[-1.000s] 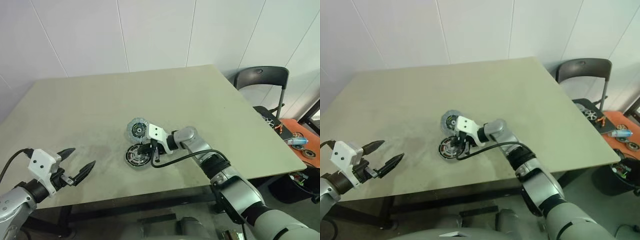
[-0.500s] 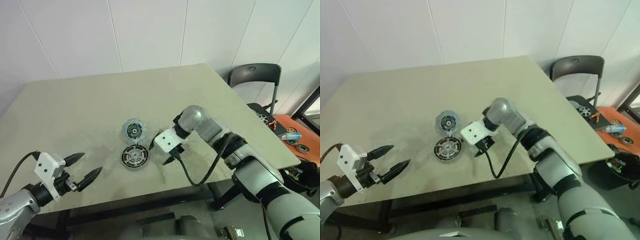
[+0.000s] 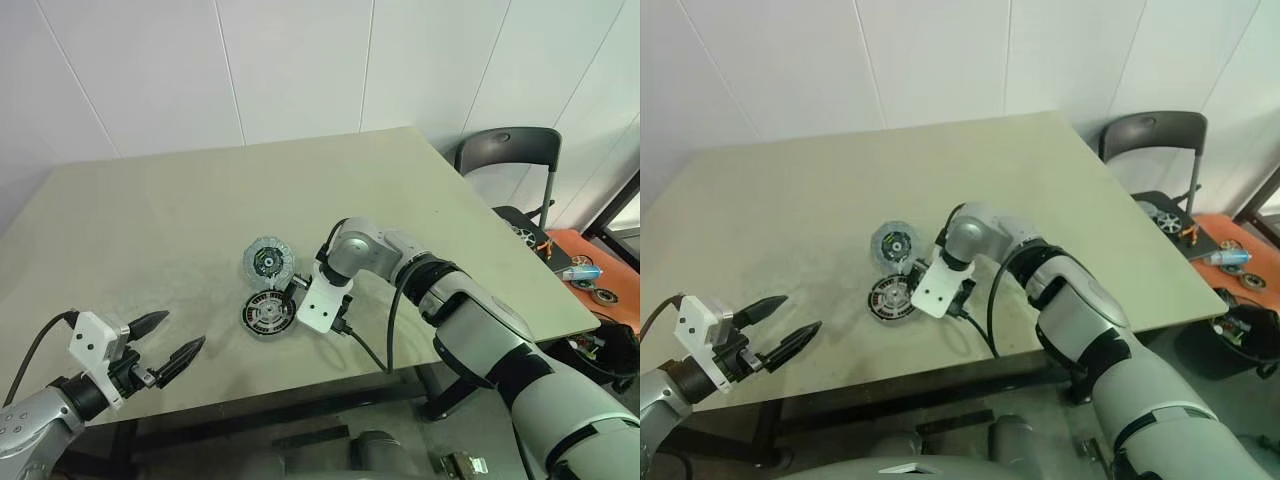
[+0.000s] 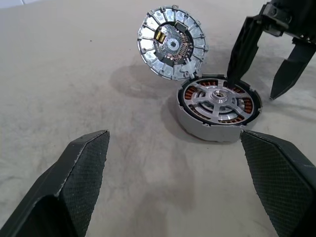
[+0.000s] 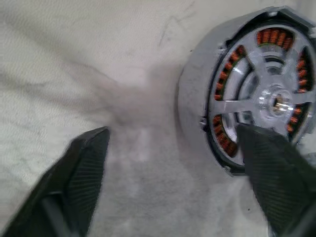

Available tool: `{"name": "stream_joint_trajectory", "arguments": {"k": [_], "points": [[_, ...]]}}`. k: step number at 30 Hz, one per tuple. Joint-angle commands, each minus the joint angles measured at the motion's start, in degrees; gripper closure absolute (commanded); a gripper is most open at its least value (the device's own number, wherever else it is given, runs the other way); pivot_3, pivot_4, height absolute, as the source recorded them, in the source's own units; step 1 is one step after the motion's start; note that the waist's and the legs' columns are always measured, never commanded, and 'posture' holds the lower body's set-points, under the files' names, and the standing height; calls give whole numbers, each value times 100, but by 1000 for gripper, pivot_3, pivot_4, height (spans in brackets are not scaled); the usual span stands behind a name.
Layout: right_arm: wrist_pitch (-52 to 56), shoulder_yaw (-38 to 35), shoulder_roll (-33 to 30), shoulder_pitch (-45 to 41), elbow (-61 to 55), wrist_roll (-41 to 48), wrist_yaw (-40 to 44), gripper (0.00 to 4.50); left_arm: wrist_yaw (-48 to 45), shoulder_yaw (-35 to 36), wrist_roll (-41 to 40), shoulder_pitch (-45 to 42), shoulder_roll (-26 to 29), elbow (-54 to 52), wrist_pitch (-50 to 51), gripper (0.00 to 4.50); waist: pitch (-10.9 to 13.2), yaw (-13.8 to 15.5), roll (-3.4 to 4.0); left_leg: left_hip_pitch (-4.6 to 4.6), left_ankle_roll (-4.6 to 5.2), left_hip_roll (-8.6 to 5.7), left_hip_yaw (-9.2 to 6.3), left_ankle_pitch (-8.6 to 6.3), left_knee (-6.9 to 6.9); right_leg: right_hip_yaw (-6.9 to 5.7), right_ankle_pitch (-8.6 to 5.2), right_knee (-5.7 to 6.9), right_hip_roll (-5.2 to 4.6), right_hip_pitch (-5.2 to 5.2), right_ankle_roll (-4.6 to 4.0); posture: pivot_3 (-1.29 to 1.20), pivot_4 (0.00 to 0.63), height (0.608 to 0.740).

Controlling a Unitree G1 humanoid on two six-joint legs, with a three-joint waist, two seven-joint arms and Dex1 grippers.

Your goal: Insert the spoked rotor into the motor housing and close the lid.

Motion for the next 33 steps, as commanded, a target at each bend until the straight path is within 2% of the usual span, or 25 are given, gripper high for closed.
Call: {"name": "stream_joint_trajectory", "arguments": {"k": [1, 7, 9, 12, 15, 18, 24, 30, 33], "points": [[116, 9, 156, -77, 80, -89, 14, 1616, 32, 132, 78, -100, -14, -46, -155, 0, 0, -33, 0, 3, 0, 0, 0, 0, 1, 1, -2, 3, 0, 1, 2, 0, 0, 740], [1463, -445, 397, 77, -303, 173, -117, 3760, 121, 128, 151, -186, -27, -79, -116, 0, -2, -57, -2, 23, 0, 0, 0, 0, 2, 6, -7, 18, 3, 13, 9, 0, 0, 740], [2723, -676, 426, 286, -926, 77, -387, 4334, 172, 125, 201, -211, -18, -104, -104, 0, 6, -55, -5, 46, 0, 3, -1, 0, 1, 8, -9, 26, 6, 28, 9, 0, 0, 740], [4574, -837, 469, 696, -2075, 329, 345, 4418, 228, 117, 181, -259, -6, -148, -38, 0, 10, -45, -13, 75, -1, 11, -3, -1, 4, 11, -16, 38, 14, 49, 0, 0, 0, 740], [5668, -750, 365, 983, -2999, 282, 720, 4422, 276, 107, 178, -282, 1, -186, 2, 0, 10, -26, -14, 75, -1, 10, -5, -1, 5, 9, -17, 40, 17, 49, 1, 0, 0, 740], [6489, -684, 351, 1066, -3505, 171, 725, 4422, 347, 102, 182, -294, -7, -242, 43, 0, 13, -31, -17, 70, -1, 10, -3, -1, 4, 9, -18, 37, 17, 46, 2, 0, 0, 740], [7585, -551, 507, 914, -3952, 355, 949, 4423, 453, 71, 178, -280, -16, -316, 181, 0, 17, -48, -23, 69, -2, 10, -4, -1, 1, 7, -18, 37, 18, 43, 2, 0, 0, 740], [9257, -502, 793, 728, -4055, 661, 1111, 4423, 550, 41, 225, -338, -50, -228, 257, 0, 21, -53, -26, 66, -2, 11, -4, -1, -1, 6, -18, 36, 18, 37, 2, 0, 0, 740], [9230, -598, 1024, 654, -3845, 840, 740, 4423, 568, -51, 343, -358, -78, -104, 180, 0, 26, -54, -26, 60, -2, 11, -4, -1, 0, 6, -18, 37, 18, 33, 2, 0, 0, 740]]}}
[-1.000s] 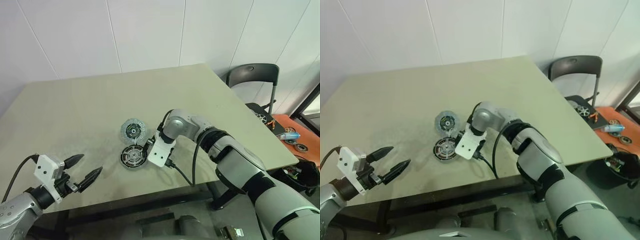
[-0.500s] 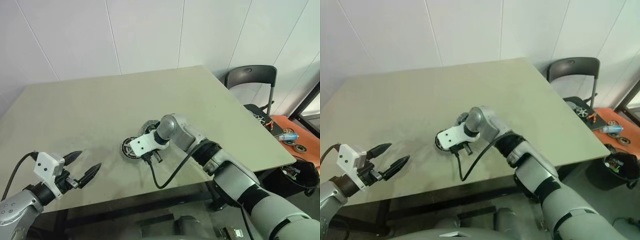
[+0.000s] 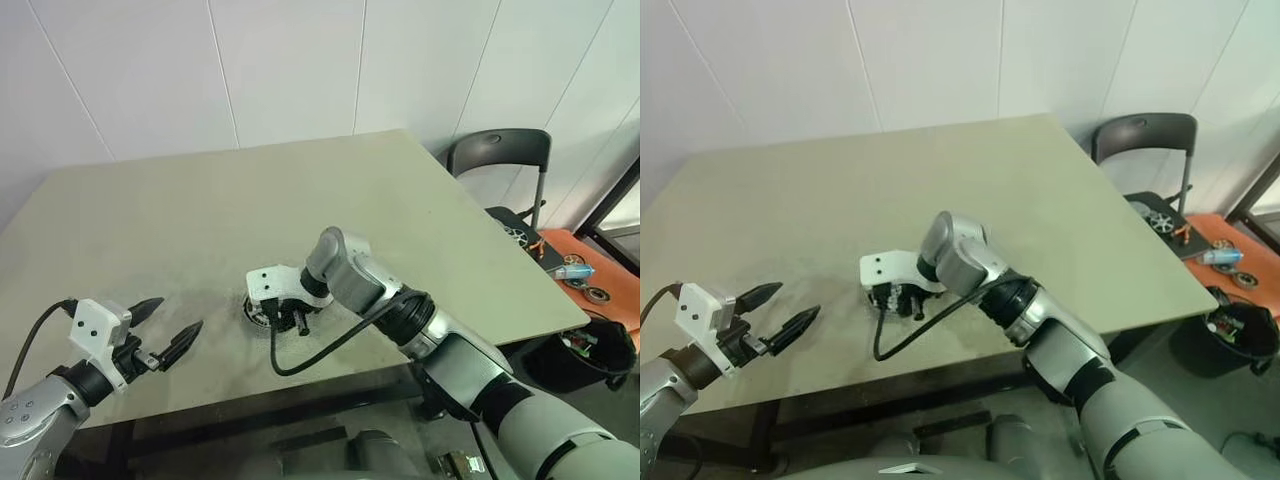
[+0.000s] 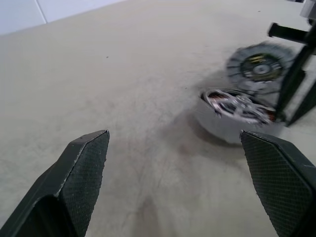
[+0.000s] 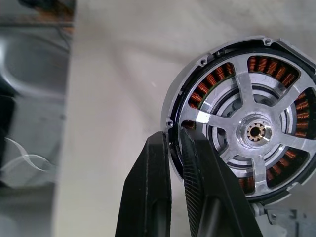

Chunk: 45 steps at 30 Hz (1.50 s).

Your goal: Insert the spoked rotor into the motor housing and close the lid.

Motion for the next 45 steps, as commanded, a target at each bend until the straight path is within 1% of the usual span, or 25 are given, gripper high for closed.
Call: {"name": "stream_joint_trajectory", "arguments": {"k": [1, 3, 4, 5, 6, 7, 9, 13, 14, 16, 17, 18, 20, 22, 23, 25, 27, 28, 30, 32, 33, 36, 39, 42, 45], "points": [[-135, -227, 287, -303, 11, 286, -443, 4423, 35, -44, 158, -86, -27, 51, -101, 0, 3, -4, 0, 0, 0, 0, 0, 0, 0, 0, 0, 0, 0, -1, 0, 0, 0, 740], [-181, -299, 369, -357, 196, 362, -740, 4423, -1, -82, 228, -122, -55, 181, -190, 0, 6, -6, -1, -1, -1, 0, 0, 0, -1, 0, 0, 0, 0, -2, 0, 0, 0, 740], [-300, -240, 313, -384, 202, 383, -750, 4423, -34, -92, 271, -134, -68, 258, -258, 0, 8, -4, -4, -3, -1, 0, 0, -1, -1, 0, 0, 0, 0, -4, 0, 0, 0, 740], [-311, -216, 278, -402, 181, 425, -767, 3711, -54, -88, 308, -153, -81, 343, -318, 0, 8, 2, -7, -7, -1, 0, 0, -1, 0, 0, 0, 0, 0, -7, 0, 0, 0, 740], [-383, -143, 192, -426, 134, 427, -745, 3522, -93, -72, 331, -178, -93, 455, -389, 0, 7, 5, -9, -18, -1, 0, 0, -1, 2, -1, 0, -1, 0, -14, 0, 0, 0, 740], [-420, -91, 133, -446, 107, 439, -742, 3235, -122, -62, 345, -196, -102, 535, -443, 0, 5, 5, -12, -30, -1, 0, 0, 0, 4, -2, 1, 0, 0, -25, 1, 0, 0, 740], [-297, -93, 87, -458, 37, 527, -746, 2515, -186, -72, 374, -223, -119, 697, -545, 0, 1, 7, -18, -64, -1, -1, -1, 0, 12, -2, 3, 4, 0, -58, 2, 0, 0, 740], [-77, -37, -47, -465, -276, 702, -673, 1150, -260, -101, 394, -238, -148, 822, -657, 0, 1, 3, -19, -76, -1, -1, 0, 0, 8, -1, 10, 3, 0, -73, 10, 0, 0, 740], [-27, -138, -68, -507, -464, 865, -591, 778, -256, -96, 336, -248, -154, 774, -601, 0, 1, 3, -20, -76, -1, -1, 0, 0, 6, -1, 10, 3, 0, -74, 10, 0, 0, 740], [344, -766, 71, -765, -766, 1447, -503, 130, -249, -69, 252, -248, -155, 664, -506, 0, 3, -7, -24, -76, -1, 0, -1, 0, 5, -2, 10, 4, 0, -75, 11, 0, 0, 740], [537, -1116, 149, -914, -860, 1756, -503, 26, -254, -57, 216, -238, -151, 620, -469, 0, 4, -8, -23, -76, -1, 1, -1, 0, 6, -1, 10, 6, 1, -77, 11, 0, 0, 740], [670, -1321, 190, -1007, -906, 1960, -533, 26, -258, -51, 200, -231, -147, 600, -452, 0, 6, -7, -20, -75, -1, 1, -1, 0, 6, -1, 11, 7, 1, -77, 14, 0, 0, 740], [680, -2298, 276, -1479, -612, 2468, -966, 26, -251, -10, 145, -213, -148, 537, -405, 0, 9, -1, -16, -74, -1, 2, -4, 0, 6, -4, 12, 10, 2, -77, 15, 0, 0, 740], [468, -2993, 156, -1881, -152, 2738, -1410, 26, -238, 55, 36, -203, -159, 462, -328, 0, 7, 16, -20, -75, -1, 2, -9, 0, 5, -10, 12, 10, 2, -77, 14, 0, 0, 740], [356, -3131, 99, -1978, 7, 2792, -1559, 26, -230, 73, -4, -199, -159, 439, -303, 0, 2, 27, -26, -74, -1, 2, -14, 0, 6, -17, 9, 6, 1, -72, 10, 0, 0, 740], [-307, -3382, -356, -2132, 939, 2607, -2014, 26, -255, 191, -360, -125, -167, 294, -65, 0, -4, 24, -35, -72, -1, 1, -14, 0, 8, -19, 3, -5, -4, -63, -1, 0, 0, 740], [-1125, -3186, -888, -2030, 1816, 2183, -2405, 397, -168, 313, -597, -84, -238, 177, 60, 0, -14, 27, -52, -71, -2, -5, -8, -1, 12, -18, 3, -11, -17, -54, -1, 0, 0, 740], [-1412, -3055, -1026, -1988, 2067, 2070, -2469, 595, -136, 348, -652, -75, -257, 147, 91, 0, -14, 38, -51, -70, -2, -9, -7, -1, 18, -20, 3, -23, -24, -50, -1, 0, 0, 740], [-2163, -2660, -1354, -1697, 2531, 1632, -2647, 1262, -144, 384, -647, 12, -228, 103, 117, 0, -13, 7, -50, -76, -1, -16, 8, 0, 17, -19, 5, -48, -36, -32, 1, 0, 0, 740], [-2575, -2357, -1594, -1261, 2792, 1344, -2600, 1879, -120, 406, -590, 75, -213, 76, 116, 0, -18, -17, -57, -79, 1, -19, 18, -1, 8, -10, 8, -56, -40, -33, 6, 0, 0, 740], [-2691, -2278, -1645, -1138, 2865, 1271, -2584, 2300, -101, 415, -574, 85, -215, 69, 112, 0, -16, -27, -51, -79, 7, -19, 25, -3, -2, -2, 20, -62, -37, -39, -8, 0, 0, 740], [-2653, -2064, -1746, -552, 2585, 1235, -2214, 3325, -6, 406, -619, 94, -218, -55, 199, 0, -8, -29, -40, -86, 20, -6, 40, -11, -20, 17, 33, -50, -23, -73, 11, 0, 0, 740], [-2403, -1849, -1812, -51, 1944, 1283, -1741, 4483, 78, 405, -666, 125, -211, -218, 331, 0, 4, -8, -21, -85, 25, 5, 37, -14, -29, 17, 33, -46, -10, -80, 10, 0, 0, 740], [-2026, -1651, -1839, 400, 1019, 1437, -1306, 4483, 191, 395, -695, 166, -209, -408, 466, 0, 7, 11, -16, -84, 26, 4, 35, -14, -10, 15, 32, -41, -7, -70, 11, 0, 0, 740], [-1633, -1507, -1742, 659, 283, 1556, -1154, 4483, 379, 385, -947, 208, -228, -701, 794, 0, 7, 6, -17, -79, 26, 4, 35, -14, 10, 15, 14, -41, -5, -53, 22, 0, 0, 740]]}}
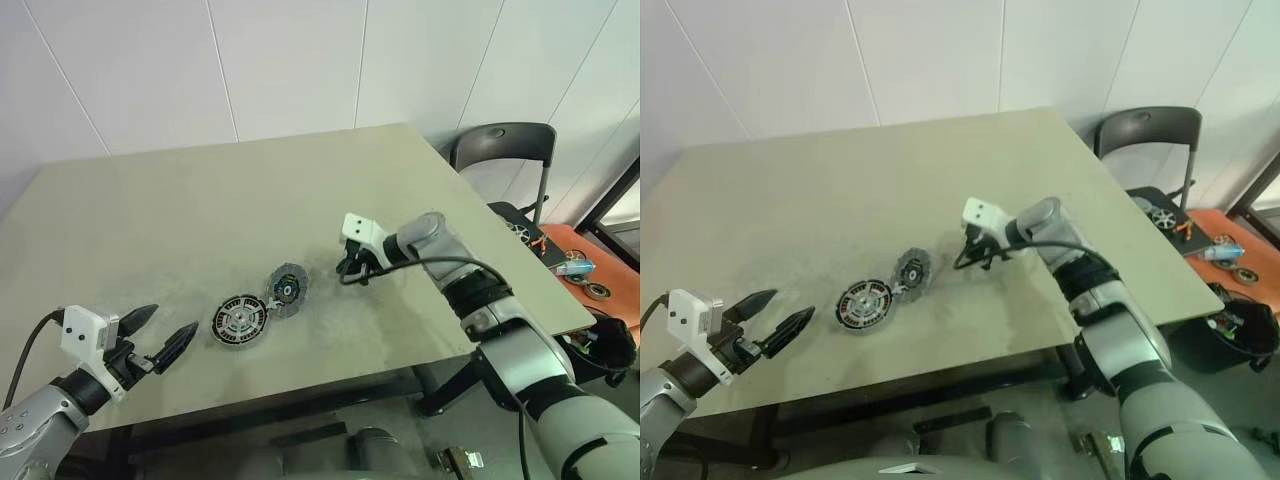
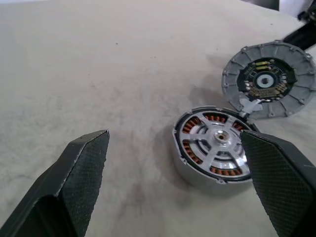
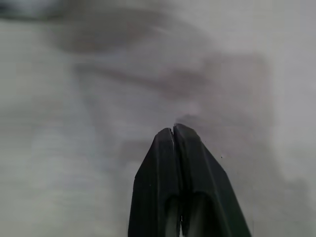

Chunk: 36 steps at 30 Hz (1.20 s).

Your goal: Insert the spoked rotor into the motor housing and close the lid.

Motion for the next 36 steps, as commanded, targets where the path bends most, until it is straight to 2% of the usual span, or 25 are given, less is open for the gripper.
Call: {"name": "stream_joint_trajectory", "arguments": {"k": [1, 4, 12, 16, 21, 26, 32, 36], "points": [[374, 124, 119, 81, -903, 204, 189, 4483, 222, 113, -278, 7, 32, -479, 271, 0, 1, -2, 0, 2, 0, 0, -1, 0, 6, 0, -5, 1, 0, 5, -9, 0, 0, 740], [457, 259, 363, 85, -1089, 247, 115, 4483, 369, 81, -277, -21, 46, -638, 391, 0, 0, -2, -1, 13, 0, 0, -4, 0, 15, 0, 2, 3, 5, 19, -17, 0, 0, 740], [364, 255, 1267, -394, -631, 272, -432, 4483, 592, 351, -675, 65, 161, -937, 818, 0, -1, -11, -2, 17, -2, 7, -18, 1, 14, 1, 7, 22, 23, 12, -26, 0, 0, 740], [208, 327, 1462, -454, -510, 241, -563, 4483, 582, 379, -772, 343, 65, -1018, 842, 0, -1, -8, -3, 15, -2, 7, -19, 1, 7, 1, 7, 19, 23, 6, -27, 0, 0, 740], [269, 391, 1679, -408, -596, 306, -613, 4483, 205, 533, -1373, 1151, -1, -1246, 1002, 0, -1, -26, -3, 8, -2, 7, -15, 1, 7, 4, 6, 15, 22, -2, -28, 0, 0, 740], [191, 503, 1957, -255, -375, 280, -790, 4483, 71, 792, -1214, 1534, -6, -1062, 825, 0, 3, -12, 3, 10, -2, 12, -17, 0, 6, 1, 3, 18, 29, -4, -30, 0, 0, 740], [-310, 826, 2228, -88, 600, -30, -1118, 4483, -33, 849, -1125, 1424, -21, -887, 659, 0, -2, -21, -2, 10, -3, 12, -17, 0, 15, -1, 4, 17, 27, 2, -32, 0, 0, 740], [-555, 663, 2414, -149, 961, -14, -1375, 4483, -189, 805, -962, 1459, -50, -722, 496, 0, -5, -31, 0, 19, -3, 12, -12, 0, 10, 3, 4, 16, 28, 7, -31, 0, 0, 740]]}}
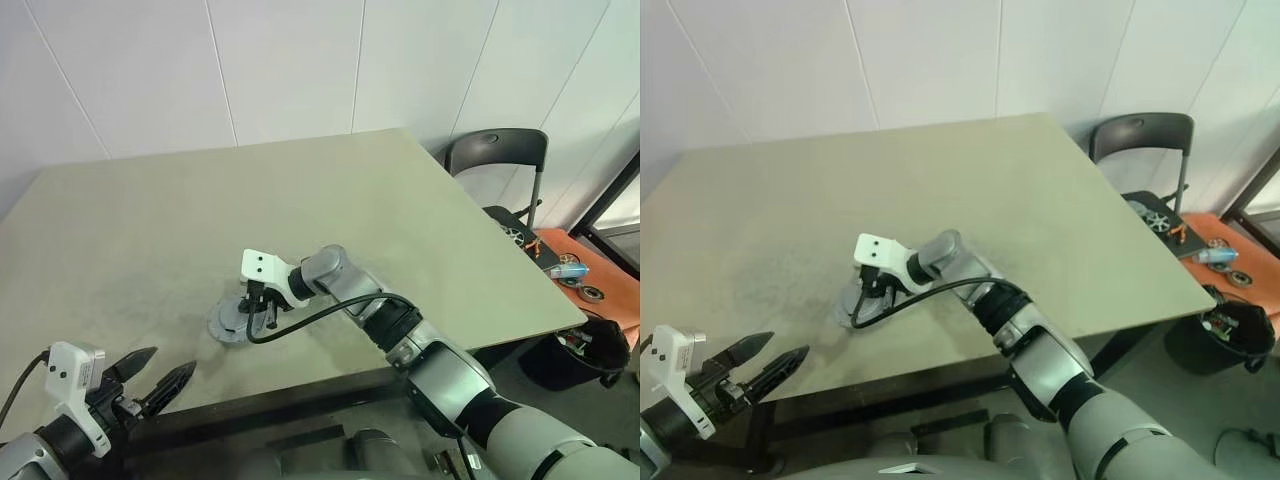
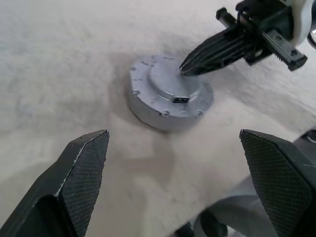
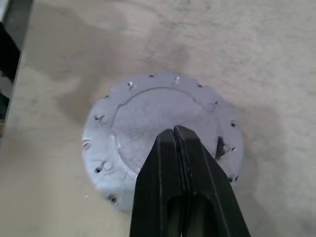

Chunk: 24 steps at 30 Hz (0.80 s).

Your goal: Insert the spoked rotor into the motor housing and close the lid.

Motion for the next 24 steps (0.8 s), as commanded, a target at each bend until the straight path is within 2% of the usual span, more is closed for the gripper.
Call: {"name": "stream_joint_trajectory", "arguments": {"k": [1, 4, 7, 8, 9, 11, 13, 14, 22, 24], "points": [[-106, -113, 107, -63, 287, -10, -166, 4483, -176, 99, 160, 44, -29, 105, -269, 0, 0, 6, 2, 1, 0, 0, -1, 0, -2, 0, 0, 3, 1, -1, 0, 0, 0, 740], [-356, -465, 139, -44, -3, 331, -35, 4483, -277, 85, 235, 88, -102, 189, -396, 0, 0, 17, 0, -3, 0, 4, -4, 0, -1, -1, 0, 5, 5, -7, -1, 0, 0, 740], [-12, -552, 47, -58, -278, 730, 660, 4483, -395, 30, 351, 144, -167, 280, -517, 0, 1, 14, -1, -10, 0, 4, -3, 0, 1, -2, 0, -1, 4, -9, -1, 0, 0, 740], [-7, -628, 50, -49, -319, 773, 610, 4483, -427, 13, 384, 160, -186, 303, -552, 0, 1, 12, -1, -10, 0, 5, -3, 0, 0, -2, 0, -2, 4, -9, -1, 0, 0, 740], [-70, -675, 33, -8, -354, 817, 621, 4321, -472, 0, 417, 188, -216, 336, -594, 0, 1, 13, -1, -10, 0, 5, -3, 0, -1, -2, 0, -3, 5, -9, 0, 0, 0, 740], [-171, -676, -14, 67, -412, 856, 689, 3915, -561, -19, 493, 248, -264, 397, -680, 0, 1, 14, -1, -11, 0, 5, -3, 0, -3, -2, 0, -4, 5, -10, 0, 0, 0, 740], [-179, -607, -46, 132, -478, 884, 827, 3303, -632, -22, 544, 300, -303, 441, -744, 0, 1, 13, -1, -11, 0, 5, -3, 0, -3, -2, 0, -5, 5, -11, 0, 0, 0, 740], [-197, -586, -34, 152, -487, 885, 840, 2841, -656, -19, 556, 322, -322, 456, -767, 0, 1, 13, -1, -11, 0, 5, -2, 0, -4, -2, 0, -6, 5, -11, -1, 0, 0, 740], [-547, -520, 169, 91, 57, 673, 539, 79, -796, -50, 638, 404, -432, 548, -905, 0, 1, 12, -1, -10, 0, 11, -1, 0, -2, -3, 0, -4, 9, -11, -1, 0, 0, 740], [-638, -576, 228, 43, 220, 643, 410, 35, -814, -59, 655, 396, -456, 566, -931, 0, 1, 16, -2, -11, 0, 11, -1, 0, -2, -3, 0, -5, 9, -11, -1, 0, 0, 740]]}}
